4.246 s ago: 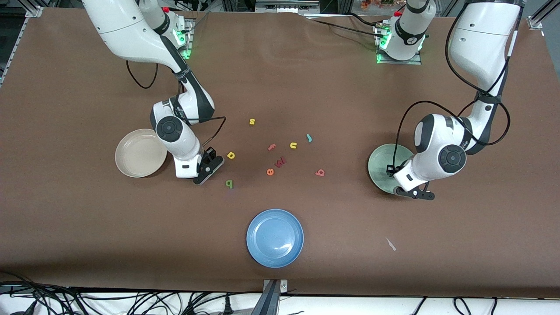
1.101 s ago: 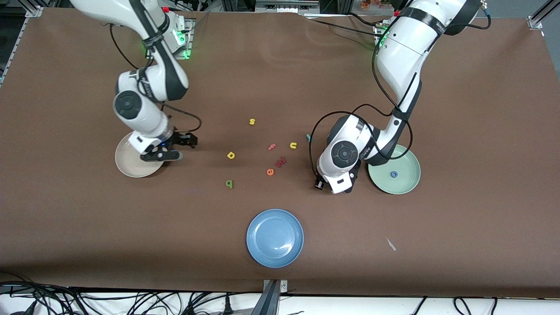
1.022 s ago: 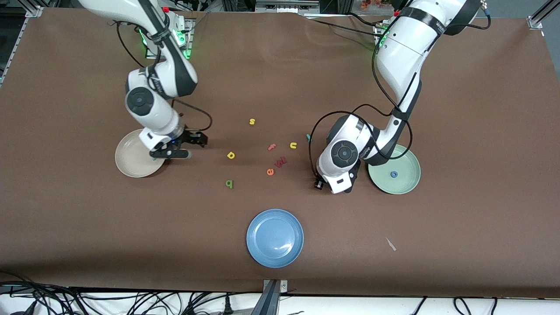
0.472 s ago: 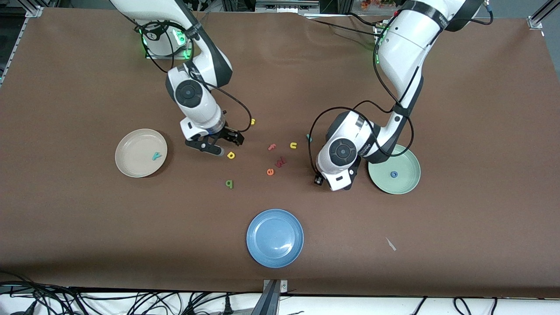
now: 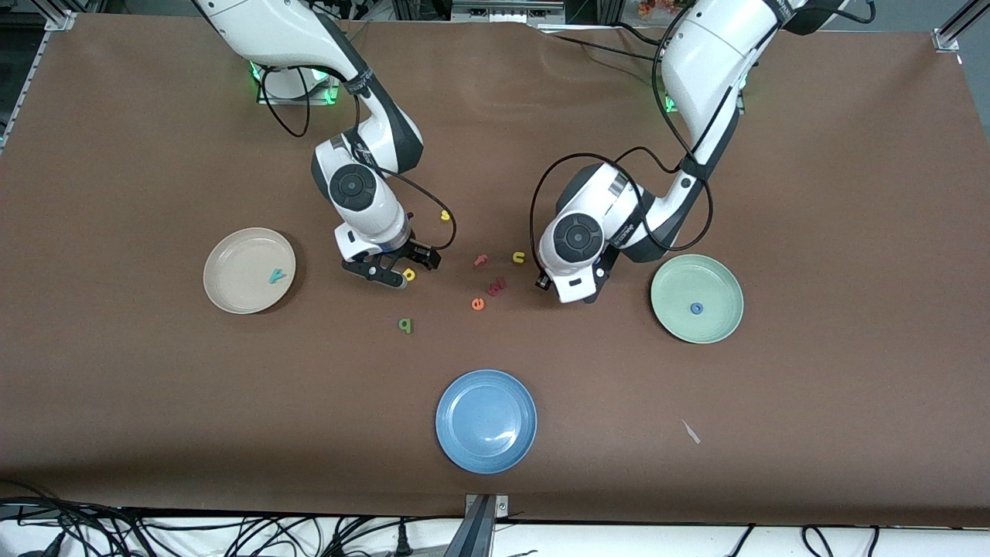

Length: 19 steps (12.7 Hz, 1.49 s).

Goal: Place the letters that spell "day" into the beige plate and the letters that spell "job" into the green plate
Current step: 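Carry the pink letter to the green plate while the right gripper grasps the yellow a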

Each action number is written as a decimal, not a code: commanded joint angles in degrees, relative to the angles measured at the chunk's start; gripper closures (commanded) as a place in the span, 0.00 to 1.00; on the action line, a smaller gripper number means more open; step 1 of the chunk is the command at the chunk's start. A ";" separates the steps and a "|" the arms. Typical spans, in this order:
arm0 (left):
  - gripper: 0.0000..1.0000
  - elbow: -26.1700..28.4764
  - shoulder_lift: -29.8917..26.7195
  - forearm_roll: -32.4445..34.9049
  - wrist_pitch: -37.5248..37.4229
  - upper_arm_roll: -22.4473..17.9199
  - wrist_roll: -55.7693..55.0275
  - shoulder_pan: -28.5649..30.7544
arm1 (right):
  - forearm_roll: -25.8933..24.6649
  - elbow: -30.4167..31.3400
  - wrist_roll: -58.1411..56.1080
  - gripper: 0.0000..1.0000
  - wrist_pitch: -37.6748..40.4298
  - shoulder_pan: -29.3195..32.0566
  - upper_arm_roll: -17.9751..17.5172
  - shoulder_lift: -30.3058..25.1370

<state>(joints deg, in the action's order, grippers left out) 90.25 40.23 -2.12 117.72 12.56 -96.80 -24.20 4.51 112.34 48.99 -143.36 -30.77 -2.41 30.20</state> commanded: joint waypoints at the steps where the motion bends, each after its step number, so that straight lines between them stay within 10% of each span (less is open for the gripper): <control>1: 0.93 2.83 -4.97 1.42 -2.84 -0.08 7.64 4.31 | -0.03 -3.97 0.40 0.11 0.19 0.10 0.04 3.46; 11: 0.90 3.01 -6.04 6.08 -7.50 -0.34 54.65 21.28 | -0.20 -4.68 -2.59 0.27 0.27 0.98 1.27 5.22; 16: 0.85 7.83 -4.29 5.99 -5.23 -0.25 72.89 24.90 | -0.12 -4.77 -2.59 0.50 0.27 0.89 1.27 5.75; 17: 0.79 8.10 -4.19 5.99 -4.43 -0.17 72.98 24.90 | -0.11 -4.77 -2.59 0.54 0.19 0.89 1.27 5.75; 19: 0.25 8.19 -3.58 5.99 -4.08 -0.17 72.98 24.90 | 0.15 -4.85 -2.24 0.58 0.10 0.89 1.27 5.75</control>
<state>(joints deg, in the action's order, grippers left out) 97.95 36.69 2.93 112.73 12.09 -25.24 0.63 4.44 108.63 47.00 -143.27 -29.98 -0.99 35.01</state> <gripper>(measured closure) 0.670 0.568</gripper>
